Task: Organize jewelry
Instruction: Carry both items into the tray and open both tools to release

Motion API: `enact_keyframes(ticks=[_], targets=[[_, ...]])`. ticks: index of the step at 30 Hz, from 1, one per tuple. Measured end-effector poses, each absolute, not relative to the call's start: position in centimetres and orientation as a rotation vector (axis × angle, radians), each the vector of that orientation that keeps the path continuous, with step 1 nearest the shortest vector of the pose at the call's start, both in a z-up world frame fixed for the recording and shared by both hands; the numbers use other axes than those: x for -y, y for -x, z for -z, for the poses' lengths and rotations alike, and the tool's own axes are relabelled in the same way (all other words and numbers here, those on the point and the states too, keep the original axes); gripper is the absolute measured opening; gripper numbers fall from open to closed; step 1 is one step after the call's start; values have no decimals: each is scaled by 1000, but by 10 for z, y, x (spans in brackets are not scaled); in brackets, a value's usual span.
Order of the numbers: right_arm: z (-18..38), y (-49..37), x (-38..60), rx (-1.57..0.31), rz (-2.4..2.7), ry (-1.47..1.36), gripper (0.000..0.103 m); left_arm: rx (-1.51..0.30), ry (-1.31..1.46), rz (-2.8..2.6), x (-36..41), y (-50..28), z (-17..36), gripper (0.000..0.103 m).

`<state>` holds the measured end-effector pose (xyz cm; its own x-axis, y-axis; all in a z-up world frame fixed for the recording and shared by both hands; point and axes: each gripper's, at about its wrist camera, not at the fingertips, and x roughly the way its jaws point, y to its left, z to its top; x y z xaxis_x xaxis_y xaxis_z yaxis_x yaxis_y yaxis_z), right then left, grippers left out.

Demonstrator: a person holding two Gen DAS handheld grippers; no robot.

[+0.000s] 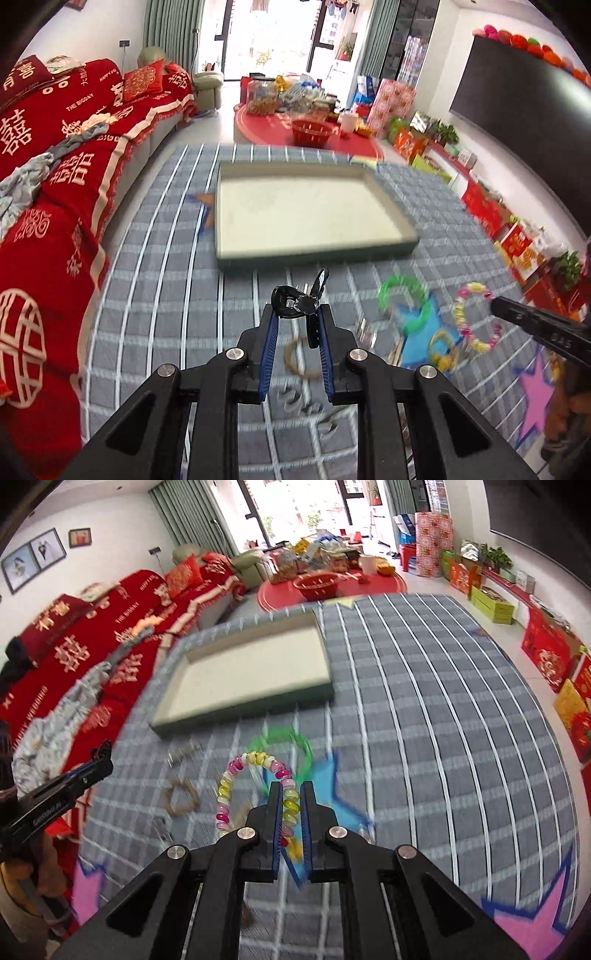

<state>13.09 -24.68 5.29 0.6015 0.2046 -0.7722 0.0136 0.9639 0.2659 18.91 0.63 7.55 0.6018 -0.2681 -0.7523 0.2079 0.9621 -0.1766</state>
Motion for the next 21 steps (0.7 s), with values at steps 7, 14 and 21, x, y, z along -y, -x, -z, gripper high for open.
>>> enact_keyframes(ticks=[7, 14, 21], targets=[[-100, -221, 239, -891, -167, -264, 10, -829, 72, 260, 5, -261, -120, 35], [-100, -318, 231, -913, -142, -238, 10, -828, 54, 219, 17, -355, -101, 35], [-41, -382, 229, -986, -95, -294, 10, -916, 6, 188, 26, -410, -31, 35]])
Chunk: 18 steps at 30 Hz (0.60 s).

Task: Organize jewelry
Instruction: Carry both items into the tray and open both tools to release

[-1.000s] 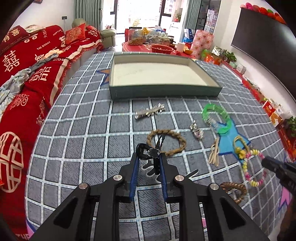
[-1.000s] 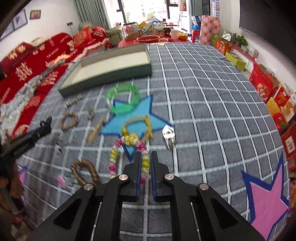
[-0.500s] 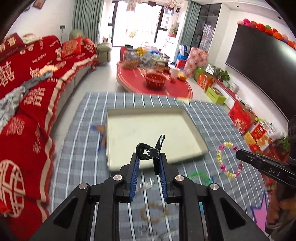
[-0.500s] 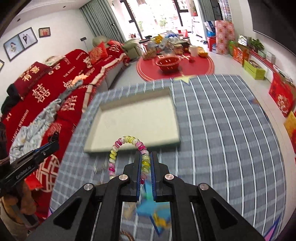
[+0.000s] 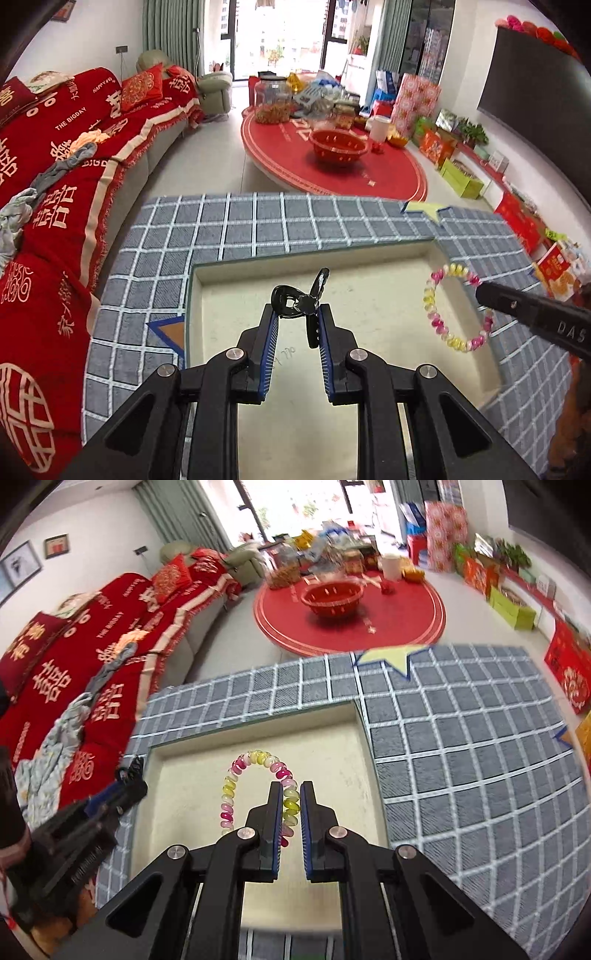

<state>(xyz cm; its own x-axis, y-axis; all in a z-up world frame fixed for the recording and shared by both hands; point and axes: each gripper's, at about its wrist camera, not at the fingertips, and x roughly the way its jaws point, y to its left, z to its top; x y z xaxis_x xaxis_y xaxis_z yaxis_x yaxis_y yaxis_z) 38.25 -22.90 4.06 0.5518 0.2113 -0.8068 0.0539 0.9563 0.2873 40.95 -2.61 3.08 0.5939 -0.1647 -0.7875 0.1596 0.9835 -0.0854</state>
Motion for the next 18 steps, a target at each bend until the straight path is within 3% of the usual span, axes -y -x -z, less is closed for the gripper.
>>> enact_keyframes(ticks=[8, 18], targets=[[16, -408, 224, -1053, -61, -308, 10, -973, -37, 155, 32, -423, 13, 35], [36, -403, 223, -1066, -22, -276, 11, -975, -164, 95, 46, -421, 25, 35]])
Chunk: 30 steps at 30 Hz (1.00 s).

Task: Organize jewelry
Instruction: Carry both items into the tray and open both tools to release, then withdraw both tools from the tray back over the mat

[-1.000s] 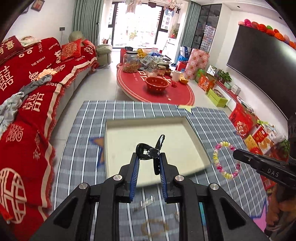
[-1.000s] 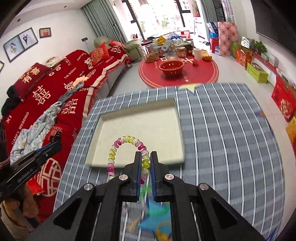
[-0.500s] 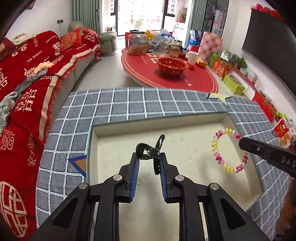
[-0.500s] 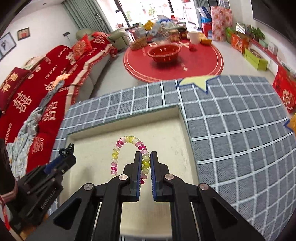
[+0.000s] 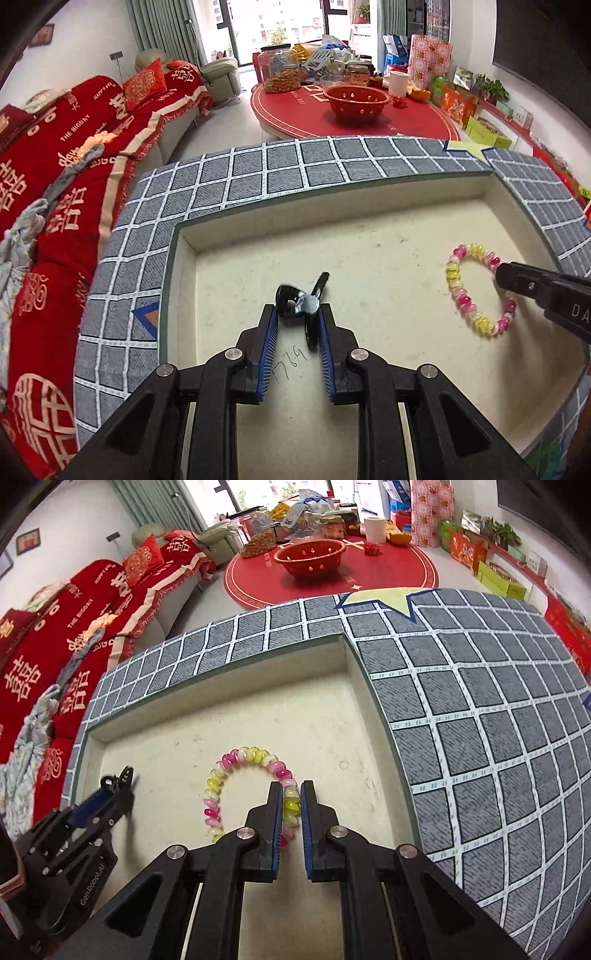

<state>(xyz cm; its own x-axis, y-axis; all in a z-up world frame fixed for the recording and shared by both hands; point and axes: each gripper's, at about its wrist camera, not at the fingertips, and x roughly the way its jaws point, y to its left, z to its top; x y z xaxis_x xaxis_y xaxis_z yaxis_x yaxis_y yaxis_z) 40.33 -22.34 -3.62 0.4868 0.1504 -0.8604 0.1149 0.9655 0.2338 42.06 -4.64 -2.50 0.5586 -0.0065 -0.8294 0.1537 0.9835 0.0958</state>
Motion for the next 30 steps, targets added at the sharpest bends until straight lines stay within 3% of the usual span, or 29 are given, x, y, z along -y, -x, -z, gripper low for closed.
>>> enact_keyframes(ticks=[2, 3, 4, 8, 9, 10, 11, 18, 20, 22, 26, 28, 30], targets=[[35, -402, 220, -1066, -29, -267, 17, -972, -174, 94, 47, -419, 24, 35], [34, -402, 220, -1068, -41, -284, 28, -973, -177, 91, 48, -417, 23, 35], [33, -401, 222, -1069, -41, -298, 48, -965, -178, 91, 49, -415, 22, 35], [26, -395, 221, -1046, -46, -327, 53, -937, -177, 106, 48, -409, 16, 35], [23, -393, 222, -1038, -55, -340, 53, -930, -171, 111, 47, -408, 13, 48], [20, -391, 222, -1033, -61, -350, 53, -925, -165, 109, 46, -407, 11, 69], [17, -389, 224, -1025, -67, -363, 53, -912, -152, 96, 44, -405, 7, 103], [-13, -360, 233, -959, -105, -442, 57, -831, -141, 92, 39, -379, -21, 103], [-23, -347, 235, -938, -118, -448, 64, -802, -134, 98, 36, -367, -33, 103], [-31, -332, 236, -915, -133, -462, 81, -777, -124, 115, 33, -351, -44, 103], [-47, -297, 242, -861, -146, -486, 84, -770, -82, 169, 22, -319, -58, 103], [-54, -278, 247, -835, -148, -495, 100, -783, -54, 193, 15, -303, -60, 103], [-61, -258, 250, -800, -148, -496, 103, -798, -26, 215, 12, -288, -60, 103]])
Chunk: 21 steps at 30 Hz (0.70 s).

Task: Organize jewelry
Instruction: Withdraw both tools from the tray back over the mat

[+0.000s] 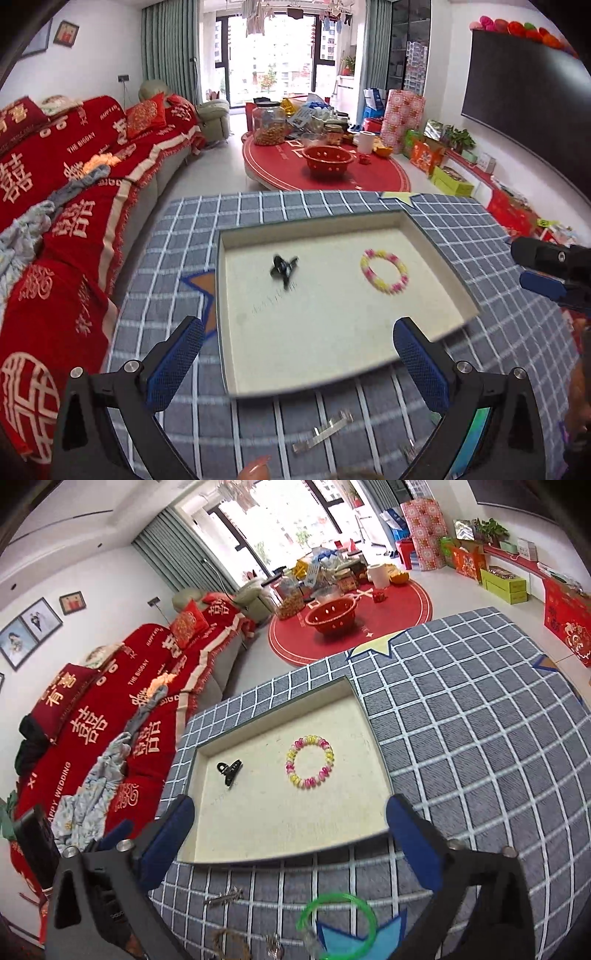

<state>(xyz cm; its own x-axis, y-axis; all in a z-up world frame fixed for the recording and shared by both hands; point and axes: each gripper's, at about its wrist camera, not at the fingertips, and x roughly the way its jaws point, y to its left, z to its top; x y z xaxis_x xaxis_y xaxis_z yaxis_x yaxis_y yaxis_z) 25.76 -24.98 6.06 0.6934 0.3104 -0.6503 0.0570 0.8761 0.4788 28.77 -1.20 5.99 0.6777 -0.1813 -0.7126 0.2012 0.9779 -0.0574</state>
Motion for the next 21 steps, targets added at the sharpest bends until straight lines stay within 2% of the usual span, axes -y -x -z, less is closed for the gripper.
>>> enact_keyframes(ticks=[11, 21], targets=[[-67, -169, 260, -722, -137, -514, 103, -830, -33, 161, -10, -202, -44, 103], [-59, -121, 263, -791, -119, -481, 103, -892, -41, 132, -23, -158, -17, 103]])
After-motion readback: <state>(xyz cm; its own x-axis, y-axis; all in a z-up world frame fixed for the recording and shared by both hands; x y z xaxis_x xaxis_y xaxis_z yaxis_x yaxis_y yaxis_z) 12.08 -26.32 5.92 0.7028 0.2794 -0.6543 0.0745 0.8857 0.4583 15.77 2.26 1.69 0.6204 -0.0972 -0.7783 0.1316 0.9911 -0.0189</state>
